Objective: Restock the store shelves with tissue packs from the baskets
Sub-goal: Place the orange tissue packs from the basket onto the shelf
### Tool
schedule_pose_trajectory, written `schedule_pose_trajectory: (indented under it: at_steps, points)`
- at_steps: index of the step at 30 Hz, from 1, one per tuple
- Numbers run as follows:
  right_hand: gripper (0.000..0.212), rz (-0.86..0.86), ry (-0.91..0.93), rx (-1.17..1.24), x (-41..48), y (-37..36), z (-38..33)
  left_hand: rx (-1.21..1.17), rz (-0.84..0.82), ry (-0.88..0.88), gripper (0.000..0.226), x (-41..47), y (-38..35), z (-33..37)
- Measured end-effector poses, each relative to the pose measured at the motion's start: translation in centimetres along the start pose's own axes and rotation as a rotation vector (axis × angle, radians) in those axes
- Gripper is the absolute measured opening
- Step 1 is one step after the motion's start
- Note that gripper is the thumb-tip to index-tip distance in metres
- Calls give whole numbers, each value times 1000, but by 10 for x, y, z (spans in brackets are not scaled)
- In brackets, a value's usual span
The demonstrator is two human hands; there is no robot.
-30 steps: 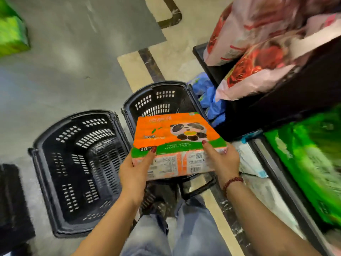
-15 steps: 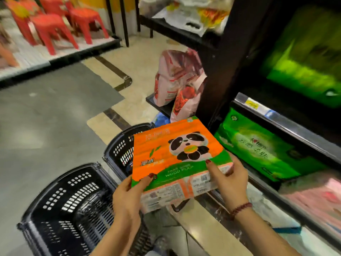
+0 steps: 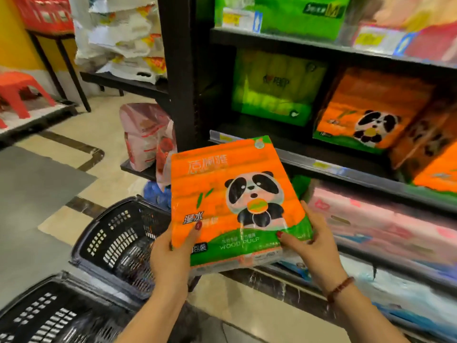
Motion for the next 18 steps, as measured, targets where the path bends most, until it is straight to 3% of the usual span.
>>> schedule_pose_trajectory:
  at_steps: [7, 12, 18]
  points:
    - [39, 59, -24, 53, -34, 101, -21, 97, -159, -231, 31, -83, -64, -4]
    - [62, 91, -64, 18, -49, 166, -29, 188, -227, -439, 26, -128, -108, 5]
    - [58, 280, -13, -8, -52, 218, -45, 148, -395, -497, 49, -147, -158, 24]
Point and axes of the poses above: each hand's wrist, its own x-axis towards the middle knuckle, its own y-axis out of the back of the hand, z = x × y, the point moved 6 cm from there along x, towards the middle knuckle, and after that the axes turned 10 degrees about y, right-handed, at the moved point
